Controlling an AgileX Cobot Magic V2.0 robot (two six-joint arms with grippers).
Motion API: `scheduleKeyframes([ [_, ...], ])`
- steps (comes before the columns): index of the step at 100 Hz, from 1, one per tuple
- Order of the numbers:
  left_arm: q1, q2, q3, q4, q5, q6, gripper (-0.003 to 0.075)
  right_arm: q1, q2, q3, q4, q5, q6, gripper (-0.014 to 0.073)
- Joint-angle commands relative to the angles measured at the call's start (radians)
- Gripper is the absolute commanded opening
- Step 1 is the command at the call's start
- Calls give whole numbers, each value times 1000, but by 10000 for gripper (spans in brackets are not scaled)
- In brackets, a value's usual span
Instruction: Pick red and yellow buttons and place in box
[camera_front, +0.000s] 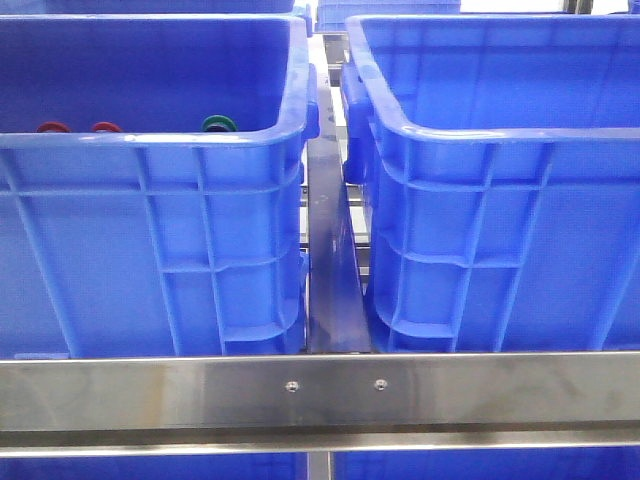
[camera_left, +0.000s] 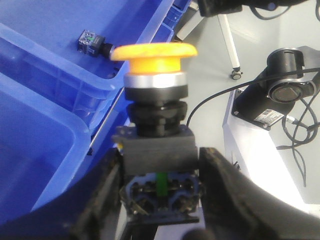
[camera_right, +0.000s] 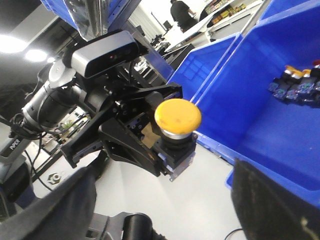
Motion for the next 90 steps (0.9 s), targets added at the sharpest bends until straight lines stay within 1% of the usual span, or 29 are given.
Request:
scheduleKeyframes([
  [1,-9,-20,-23,-89,-8,4,75,25,25,-55,74,42,7,581],
  [12,-9,-20,-23,-94,-8,6,75,92,73,-92,74,15,7,581],
  [24,-9,-20,-23,-94,-7,6,75,192,137,-130,74,-58,3,581],
  [30,-9,-20,-23,-94,-6,6,75,229,173,-149,74,-92,-11,581],
  [38,-9,-20,-23,-94,-6,6,75,258,218,-174,74,-93,-17,581],
  [61,-9,-20,-23,-94,-3,6,75,276,323,-263,74,-90,-17,581],
  [76,-9,-20,-23,-94,-3,6,75,277,360,-305,74,-54,-17,581],
  [90,-9,-20,-23,-96,-3,6,75,304,380,-328,74,-62,-17,581],
])
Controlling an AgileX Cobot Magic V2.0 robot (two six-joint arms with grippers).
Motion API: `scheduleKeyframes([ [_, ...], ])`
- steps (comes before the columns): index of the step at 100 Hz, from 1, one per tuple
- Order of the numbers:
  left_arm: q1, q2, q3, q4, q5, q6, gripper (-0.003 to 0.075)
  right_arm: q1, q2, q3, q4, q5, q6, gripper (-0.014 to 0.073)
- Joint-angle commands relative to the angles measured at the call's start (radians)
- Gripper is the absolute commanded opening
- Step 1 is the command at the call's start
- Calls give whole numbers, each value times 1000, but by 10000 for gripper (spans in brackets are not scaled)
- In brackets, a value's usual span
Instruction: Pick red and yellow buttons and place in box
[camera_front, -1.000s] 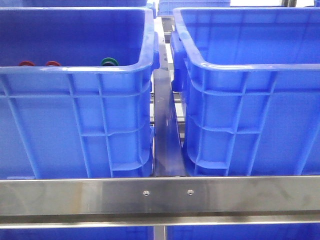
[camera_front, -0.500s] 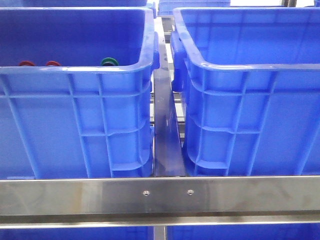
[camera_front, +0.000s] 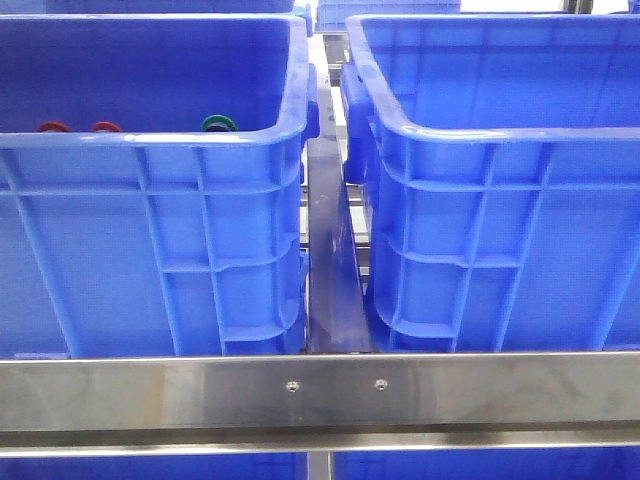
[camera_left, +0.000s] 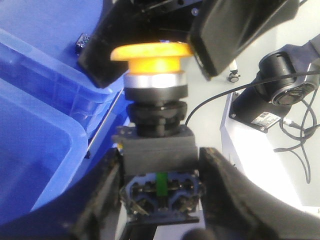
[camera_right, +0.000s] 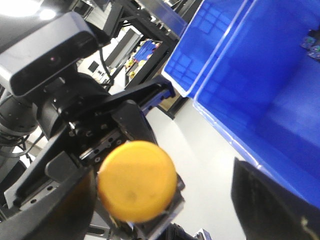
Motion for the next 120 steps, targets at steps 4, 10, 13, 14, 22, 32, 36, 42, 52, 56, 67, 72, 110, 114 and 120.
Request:
scheduleKeyframes([
  [4,-9,-20,-23,-81,-3,3,75,28,-8,-50,76,47,-16,581],
  [10,-9,-20,-23,-81,-3,3,75,45,0,-57,76,46,-16,581],
  [13,-9,-20,-23,-81,-3,3,75,53,4,-60,76,45,-16,581],
  [14,-9,-20,-23,-81,-3,3,75,58,4,-62,76,45,-16,581],
  [22,-9,-20,-23,-81,-3,3,75,78,14,-79,76,44,-16,581],
  [32,-9,-20,-23,-81,-3,3,75,93,21,-102,76,43,-16,580],
  [36,-9,-20,-23,-81,-3,3,75,97,21,-108,76,41,-16,565],
  [42,-9,-20,-23,-81,-3,3,75,98,21,-111,76,42,-16,507],
  [52,-9,-20,-23,-81,-3,3,75,98,21,-110,75,43,-16,342],
  [56,-9,-20,-23,-81,-3,3,75,98,21,-110,75,44,-16,255],
  [67,-9,-20,-23,-82,-7,3,76,98,21,-110,75,50,-16,36],
  [72,-9,-20,-23,-82,-15,3,76,98,21,-110,75,52,-16,-35],
  [110,-9,-24,-27,-82,-86,3,688,97,21,-110,76,6,-17,-62],
  [114,-7,-30,-29,-82,-103,3,679,97,21,-110,75,-13,-18,-62],
  [120,-3,-47,-29,-75,-137,3,668,97,21,-110,75,-48,-31,-62],
])
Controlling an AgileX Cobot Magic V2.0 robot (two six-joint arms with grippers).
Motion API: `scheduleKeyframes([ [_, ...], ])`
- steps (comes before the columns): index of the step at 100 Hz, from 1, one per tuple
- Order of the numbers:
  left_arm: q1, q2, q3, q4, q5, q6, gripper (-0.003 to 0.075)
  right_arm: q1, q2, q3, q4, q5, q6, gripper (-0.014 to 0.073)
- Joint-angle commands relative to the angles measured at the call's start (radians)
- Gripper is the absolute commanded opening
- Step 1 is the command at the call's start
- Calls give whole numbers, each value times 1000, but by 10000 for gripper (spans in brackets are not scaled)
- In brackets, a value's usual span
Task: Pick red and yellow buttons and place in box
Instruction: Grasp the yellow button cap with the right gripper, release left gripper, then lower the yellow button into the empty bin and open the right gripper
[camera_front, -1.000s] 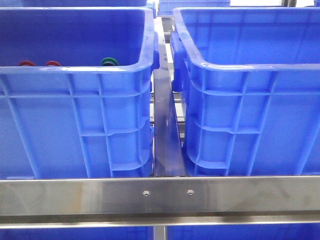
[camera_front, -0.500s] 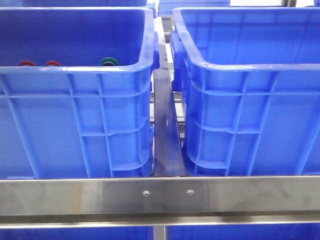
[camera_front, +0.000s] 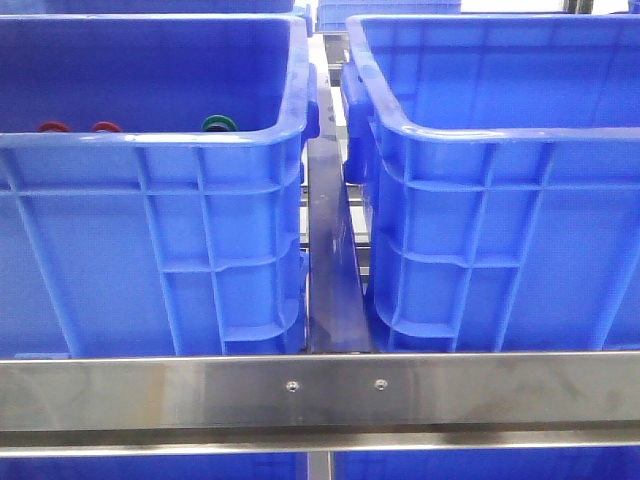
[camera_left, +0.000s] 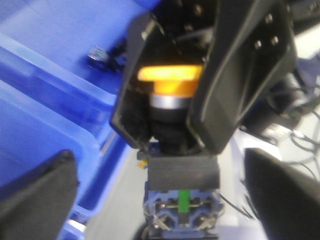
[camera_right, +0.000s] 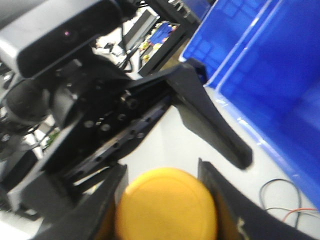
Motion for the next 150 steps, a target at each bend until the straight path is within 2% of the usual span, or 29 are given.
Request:
scheduleKeyframes([
  [1,-1,-40,-29,-65,-70,1,667,-1,-27,-35,77,-10,-28,-62],
  [24,56,-134,-29,34,-181,-88,664,-77,-27,-35,77,-77,-58,-62],
  [43,95,-216,-3,145,-305,-203,664,-238,-27,-35,77,-149,-180,-62],
  [56,102,-294,59,348,-465,-372,664,-342,-27,-35,67,-288,-291,-62],
  [68,102,-356,130,532,-585,-542,664,-391,-27,-35,56,-446,-390,-62],
  [91,102,-413,236,879,-647,-863,664,-398,0,-35,56,-696,-527,-62],
  [107,102,-432,253,929,-652,-888,664,-398,91,-60,56,-779,-535,-62],
  [140,102,-432,253,934,-668,-888,663,-401,356,-253,56,-883,-536,-62],
  [150,102,-432,253,934,-668,-888,663,-401,400,-282,56,-903,-535,-22],
])
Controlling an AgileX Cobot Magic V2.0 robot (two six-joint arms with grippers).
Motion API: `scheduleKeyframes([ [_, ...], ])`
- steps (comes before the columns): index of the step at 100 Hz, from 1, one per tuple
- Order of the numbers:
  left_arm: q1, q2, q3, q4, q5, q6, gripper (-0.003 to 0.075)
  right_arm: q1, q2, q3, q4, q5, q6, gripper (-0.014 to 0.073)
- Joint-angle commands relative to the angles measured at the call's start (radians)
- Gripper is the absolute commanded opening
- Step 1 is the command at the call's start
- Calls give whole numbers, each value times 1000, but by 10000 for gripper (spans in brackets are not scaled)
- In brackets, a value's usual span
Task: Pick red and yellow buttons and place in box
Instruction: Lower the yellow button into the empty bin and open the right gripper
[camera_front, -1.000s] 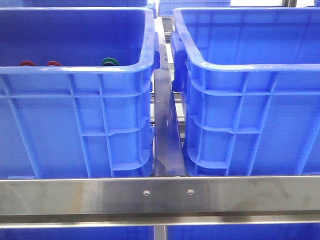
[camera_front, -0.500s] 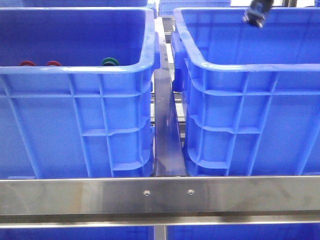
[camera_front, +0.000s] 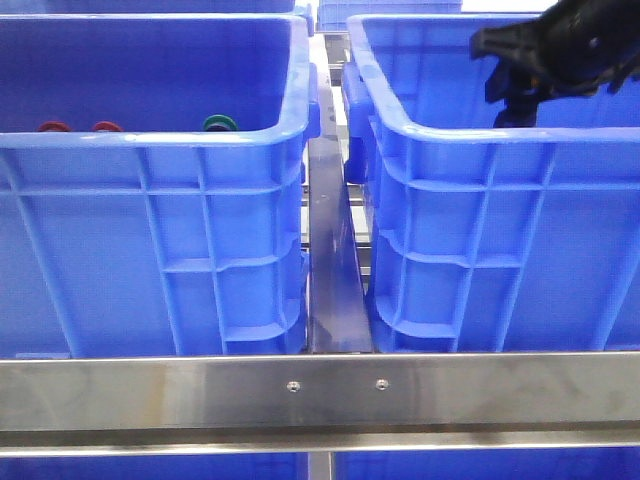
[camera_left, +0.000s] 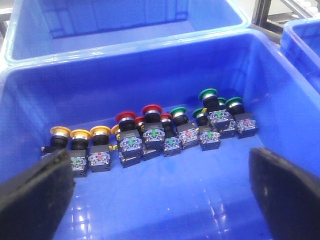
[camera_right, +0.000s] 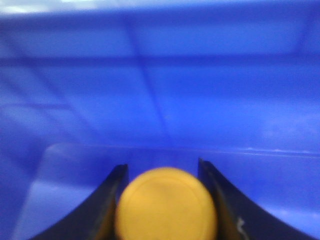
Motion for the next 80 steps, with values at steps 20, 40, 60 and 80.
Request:
scheduleKeyframes([
  [20,0,-4,-27,-1,-81,-14,663,-6,-18,-54,11,-1,-11,373],
  [40,0,-4,-27,-1,-81,-14,663,-6,-27,-56,11,-52,-11,643],
  [60,0,-4,-27,-1,-81,-14,663,-6,-111,-46,11,-138,-12,647],
  [80,0,-4,-27,-1,-81,-14,663,-6,-293,30,11,-105,-12,647],
])
